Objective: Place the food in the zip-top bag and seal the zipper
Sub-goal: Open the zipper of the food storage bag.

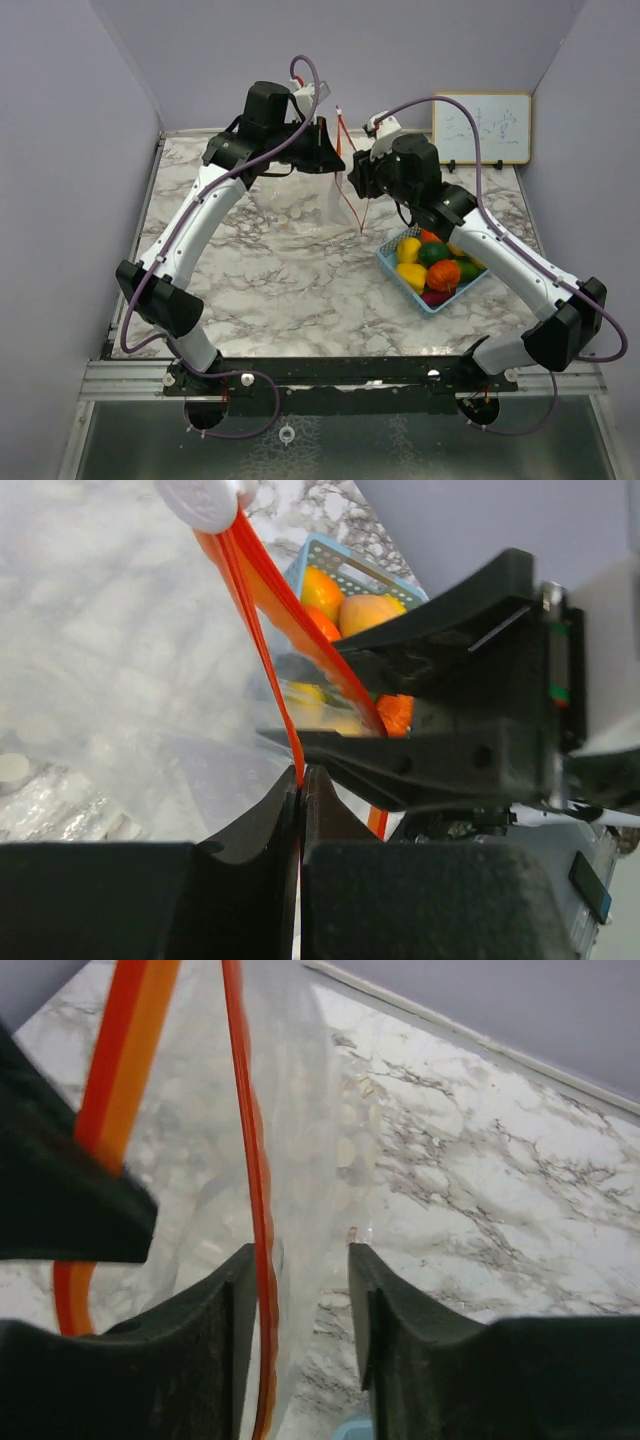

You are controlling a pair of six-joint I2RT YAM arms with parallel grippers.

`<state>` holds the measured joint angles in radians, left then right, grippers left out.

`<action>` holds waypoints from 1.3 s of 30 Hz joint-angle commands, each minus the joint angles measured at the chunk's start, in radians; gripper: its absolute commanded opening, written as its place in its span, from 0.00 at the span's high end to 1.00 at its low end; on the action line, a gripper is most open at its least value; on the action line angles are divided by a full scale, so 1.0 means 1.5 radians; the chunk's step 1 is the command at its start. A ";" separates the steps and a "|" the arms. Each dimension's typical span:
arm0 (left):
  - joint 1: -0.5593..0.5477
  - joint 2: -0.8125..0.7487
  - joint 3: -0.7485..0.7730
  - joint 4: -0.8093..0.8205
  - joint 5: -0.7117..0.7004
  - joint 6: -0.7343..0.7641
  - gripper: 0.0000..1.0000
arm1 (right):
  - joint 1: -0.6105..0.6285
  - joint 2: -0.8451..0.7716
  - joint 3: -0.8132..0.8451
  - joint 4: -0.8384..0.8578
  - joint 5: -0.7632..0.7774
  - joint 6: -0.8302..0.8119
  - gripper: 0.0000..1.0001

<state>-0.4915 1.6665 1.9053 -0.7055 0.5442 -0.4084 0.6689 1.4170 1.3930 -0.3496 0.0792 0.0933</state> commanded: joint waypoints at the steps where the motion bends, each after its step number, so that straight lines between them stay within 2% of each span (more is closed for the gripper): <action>1: -0.016 -0.029 -0.002 0.013 0.062 0.020 1.00 | 0.005 0.025 0.004 0.067 0.123 0.012 0.71; 3: -0.018 -0.032 0.001 -0.024 0.036 0.035 1.00 | 0.004 0.042 0.014 0.057 0.203 0.036 0.92; 5: -0.018 -0.036 0.017 -0.102 -0.053 0.060 1.00 | 0.002 0.049 0.015 0.048 0.310 0.050 0.97; 7: -0.018 -0.040 0.033 -0.195 -0.213 0.085 1.00 | -0.011 0.043 0.003 0.047 0.352 0.046 0.98; 11: -0.018 -0.035 0.054 -0.351 -0.594 0.078 1.00 | -0.053 0.016 -0.050 0.023 0.304 0.080 0.98; 13: -0.017 -0.043 0.050 -0.370 -0.704 0.082 1.00 | -0.069 0.008 -0.088 0.006 0.239 0.113 0.98; 15: -0.017 -0.042 0.070 -0.376 -0.750 0.088 1.00 | -0.073 0.005 -0.126 -0.002 0.171 0.139 0.98; 18: -0.018 -0.034 0.116 -0.344 -0.711 0.108 1.00 | -0.073 -0.008 -0.191 0.041 0.018 0.175 0.98; 21: -0.018 -0.026 0.144 -0.273 -0.563 0.119 1.00 | -0.073 -0.016 -0.230 0.109 -0.114 0.211 0.96; 22: -0.019 -0.023 0.140 -0.242 -0.509 0.116 1.00 | -0.072 -0.015 -0.232 0.118 -0.139 0.217 0.92; 24: -0.024 -0.010 0.122 -0.192 -0.415 0.105 1.00 | -0.073 -0.013 -0.221 0.116 -0.158 0.217 0.75; 26: -0.037 0.013 0.111 -0.167 -0.373 0.095 1.00 | -0.073 -0.019 -0.198 0.091 -0.140 0.205 0.62; 30: -0.072 0.068 0.074 -0.140 -0.368 0.103 1.00 | -0.073 -0.051 -0.140 0.035 -0.066 0.177 0.28; 31: -0.076 0.076 0.065 -0.134 -0.366 0.101 1.00 | -0.073 -0.058 -0.126 0.018 -0.056 0.169 0.23; 34: -0.080 0.104 0.052 -0.112 -0.351 0.093 1.00 | -0.073 -0.073 -0.077 -0.042 -0.012 0.164 0.19; 39: -0.082 0.149 0.087 -0.100 -0.333 0.101 1.00 | -0.085 -0.111 -0.026 -0.134 0.091 0.195 0.19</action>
<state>-0.6155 1.8709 1.9831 -0.9077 -0.0036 -0.2737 0.5602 1.3121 1.2884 -0.4023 0.0483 0.3626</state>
